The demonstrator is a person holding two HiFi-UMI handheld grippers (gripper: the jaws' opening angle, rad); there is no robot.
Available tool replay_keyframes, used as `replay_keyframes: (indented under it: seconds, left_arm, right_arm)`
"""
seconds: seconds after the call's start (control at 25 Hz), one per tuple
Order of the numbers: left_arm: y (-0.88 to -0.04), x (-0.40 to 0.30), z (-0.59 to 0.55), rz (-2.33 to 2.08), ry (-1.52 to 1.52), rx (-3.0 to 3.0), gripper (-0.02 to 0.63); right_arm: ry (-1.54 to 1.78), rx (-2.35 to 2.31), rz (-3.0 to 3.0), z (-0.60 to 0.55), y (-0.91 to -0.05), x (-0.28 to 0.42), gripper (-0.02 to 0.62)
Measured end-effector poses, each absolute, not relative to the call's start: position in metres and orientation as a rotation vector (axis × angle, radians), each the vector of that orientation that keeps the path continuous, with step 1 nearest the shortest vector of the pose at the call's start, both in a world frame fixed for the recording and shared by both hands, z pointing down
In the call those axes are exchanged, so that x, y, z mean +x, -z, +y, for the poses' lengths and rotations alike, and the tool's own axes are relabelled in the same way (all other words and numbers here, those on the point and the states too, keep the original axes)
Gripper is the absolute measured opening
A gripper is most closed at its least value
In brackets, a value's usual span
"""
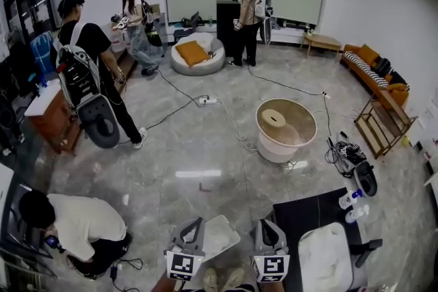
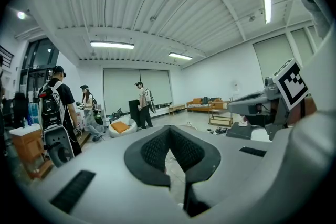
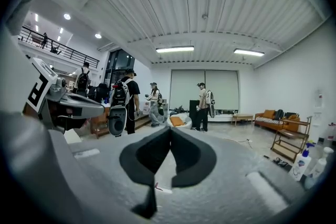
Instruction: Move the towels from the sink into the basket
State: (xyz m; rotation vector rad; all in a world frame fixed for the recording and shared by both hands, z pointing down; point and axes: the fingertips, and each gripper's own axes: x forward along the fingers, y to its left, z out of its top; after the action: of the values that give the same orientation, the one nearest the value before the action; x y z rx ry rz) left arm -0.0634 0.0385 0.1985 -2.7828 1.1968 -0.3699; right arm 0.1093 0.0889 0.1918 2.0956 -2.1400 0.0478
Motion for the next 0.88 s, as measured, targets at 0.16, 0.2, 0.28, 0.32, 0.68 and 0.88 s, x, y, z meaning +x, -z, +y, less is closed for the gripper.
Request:
replay_keyframes:
  seconds: [0.16,0.2,0.28,0.32,0.68,0.88]
  left_arm:
    - [-0.195,-0.062,0.045,1.185,0.357,-2.805,0.009]
    - [-0.195,-0.061,0.045,1.181,0.357,-2.810,0.009]
    - [-0.197,-0.056,0.046,1.167,0.364,-2.816,0.009]
    - [-0.198,-0.054,0.046,1.159,0.370,-2.814,0.009]
    - [-0.190,-0.021,0.051,1.066,0.342,-2.841,0.009]
    - [-0.188,0.031,0.065,0.899,0.318,-2.887,0.009]
  right_arm:
    - [-0.039,2.106,-2.131,0.094,-0.187,0.110,0.000]
    - [-0.038,2.106,-2.131,0.094,-0.187,0.110,0.000]
    - [-0.038,2.106,-2.129,0.094,-0.188,0.111,0.000]
    - [-0.039,2.108,-2.127,0.095,-0.189,0.112,0.000]
    - [-0.057,2.180,-2.063,0.113,-0.187,0.135,0.000]
    - [-0.066,2.281,-1.951,0.139,-0.184,0.176,0.000]
